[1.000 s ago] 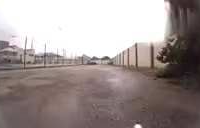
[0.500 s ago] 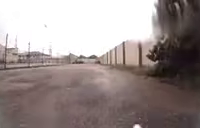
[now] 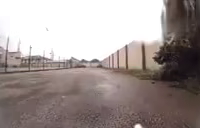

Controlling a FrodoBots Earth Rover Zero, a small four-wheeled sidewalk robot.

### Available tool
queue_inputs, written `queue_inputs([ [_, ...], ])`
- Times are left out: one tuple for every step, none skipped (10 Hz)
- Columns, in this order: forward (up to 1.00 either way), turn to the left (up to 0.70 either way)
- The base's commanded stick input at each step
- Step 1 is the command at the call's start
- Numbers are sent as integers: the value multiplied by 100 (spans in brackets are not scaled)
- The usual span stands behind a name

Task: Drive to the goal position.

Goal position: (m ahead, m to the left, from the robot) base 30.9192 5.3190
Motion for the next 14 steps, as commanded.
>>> queue_inputs([
  [70,2],
  [70,2],
  [70,2],
  [70,2],
  [70,2],
  [70,2],
  [70,2],
  [70,2],
  [70,2],
  [70,2],
  [70,2],
  [70,2],
  [70,2],
  [70,2],
])
